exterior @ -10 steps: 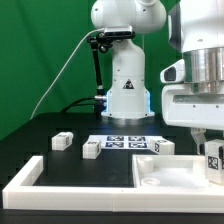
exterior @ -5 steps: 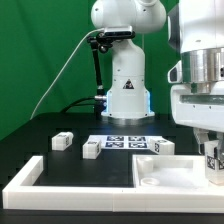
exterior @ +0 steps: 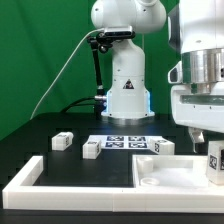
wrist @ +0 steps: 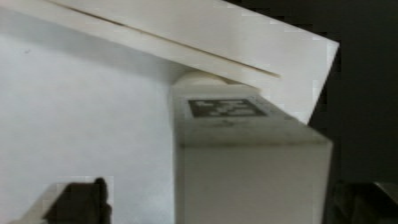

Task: Assemble one leg

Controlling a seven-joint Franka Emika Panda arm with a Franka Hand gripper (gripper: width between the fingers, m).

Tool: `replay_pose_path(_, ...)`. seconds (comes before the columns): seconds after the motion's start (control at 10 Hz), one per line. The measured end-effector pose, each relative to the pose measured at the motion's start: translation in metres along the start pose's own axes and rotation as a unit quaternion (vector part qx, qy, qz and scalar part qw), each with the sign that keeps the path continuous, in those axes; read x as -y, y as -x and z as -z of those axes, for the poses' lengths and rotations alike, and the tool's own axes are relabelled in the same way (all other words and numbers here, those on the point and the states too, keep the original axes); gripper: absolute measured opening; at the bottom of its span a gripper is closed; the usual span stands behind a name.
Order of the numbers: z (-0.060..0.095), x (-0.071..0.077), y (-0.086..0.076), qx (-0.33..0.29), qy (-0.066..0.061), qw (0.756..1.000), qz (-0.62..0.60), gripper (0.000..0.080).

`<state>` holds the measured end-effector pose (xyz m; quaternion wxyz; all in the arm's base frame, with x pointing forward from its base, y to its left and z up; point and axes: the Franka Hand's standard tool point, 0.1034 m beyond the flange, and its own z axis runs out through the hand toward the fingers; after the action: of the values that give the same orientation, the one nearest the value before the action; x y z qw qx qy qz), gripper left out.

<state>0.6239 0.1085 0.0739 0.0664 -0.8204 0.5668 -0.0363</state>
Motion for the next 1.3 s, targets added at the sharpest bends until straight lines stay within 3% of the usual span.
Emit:
replay_pose_path(0.1,-0.001,0.000,0.000,0.000,0.000,1.000,-0.027,0.0645)
replay_pose_path(0.3,0.000,0.002,0.000,-0.004,0.002,0.996,0.091,0.0649)
replay_pose_path(0.6,0.001,0.004,-0.002,-0.005,0.002,0.971,0.237,0.0649)
replay_pose_path(1.3,0.001,0.004,0.010,-0.008,0.023,0.851,0.524,0.0649)
